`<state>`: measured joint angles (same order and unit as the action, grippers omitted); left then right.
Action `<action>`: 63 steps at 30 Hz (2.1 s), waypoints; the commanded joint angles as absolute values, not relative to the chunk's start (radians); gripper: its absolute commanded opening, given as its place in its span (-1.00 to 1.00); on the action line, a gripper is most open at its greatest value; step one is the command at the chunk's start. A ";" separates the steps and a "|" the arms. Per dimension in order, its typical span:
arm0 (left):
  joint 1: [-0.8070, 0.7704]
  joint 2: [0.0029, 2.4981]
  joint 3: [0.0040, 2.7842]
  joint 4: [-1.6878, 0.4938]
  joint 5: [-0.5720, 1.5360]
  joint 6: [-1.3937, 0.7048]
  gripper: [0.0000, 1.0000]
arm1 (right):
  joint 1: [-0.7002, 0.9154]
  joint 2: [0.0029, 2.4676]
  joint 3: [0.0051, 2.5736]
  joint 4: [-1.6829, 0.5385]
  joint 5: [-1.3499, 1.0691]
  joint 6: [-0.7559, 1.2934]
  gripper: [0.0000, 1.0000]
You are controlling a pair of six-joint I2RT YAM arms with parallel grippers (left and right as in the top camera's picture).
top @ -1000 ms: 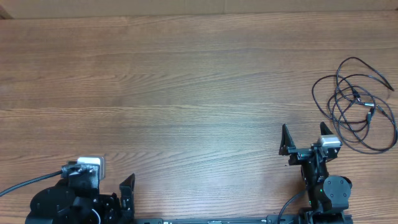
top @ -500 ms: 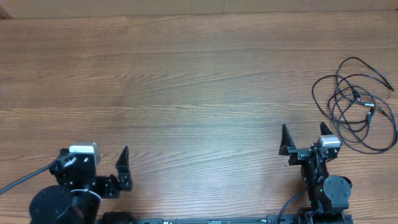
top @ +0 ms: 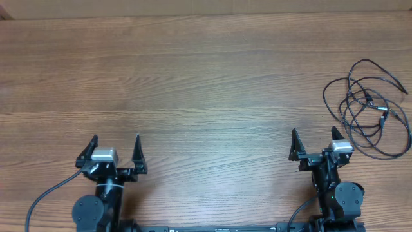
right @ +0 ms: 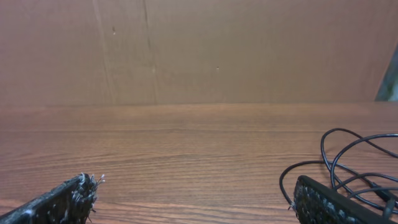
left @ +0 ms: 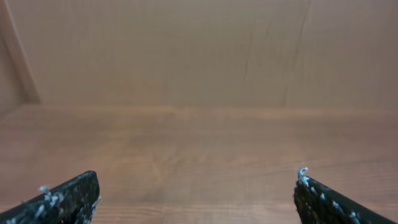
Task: Untangle cables
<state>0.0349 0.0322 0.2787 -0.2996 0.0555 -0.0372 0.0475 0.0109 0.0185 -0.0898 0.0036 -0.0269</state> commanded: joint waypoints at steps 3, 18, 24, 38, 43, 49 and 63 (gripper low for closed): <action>0.041 0.003 0.109 -0.049 0.068 -0.090 0.99 | 0.044 0.003 0.008 -0.084 -0.001 -0.031 1.00; 0.040 0.003 0.004 -0.073 0.080 -0.016 0.99 | 0.044 0.003 0.008 -0.084 -0.001 -0.031 1.00; 0.039 0.003 0.004 -0.073 0.070 -0.030 0.99 | 0.044 0.003 0.008 -0.084 -0.001 -0.031 1.00; 0.039 0.004 0.004 -0.073 0.070 -0.030 0.99 | 0.044 0.003 0.008 -0.084 -0.001 -0.031 1.00; 0.039 0.004 0.004 -0.073 0.070 -0.030 0.99 | 0.044 0.003 0.008 -0.084 -0.001 -0.031 1.00; 0.039 0.004 0.005 -0.073 0.071 -0.030 0.99 | 0.044 0.003 0.008 -0.084 -0.001 -0.031 1.00; 0.039 0.004 0.004 -0.073 0.070 -0.030 0.99 | 0.044 0.003 0.008 -0.084 -0.001 -0.031 1.00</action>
<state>0.0345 0.0139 0.0090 -0.0723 0.0559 -0.0486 0.0471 0.0109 0.0185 -0.0898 0.0032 -0.0269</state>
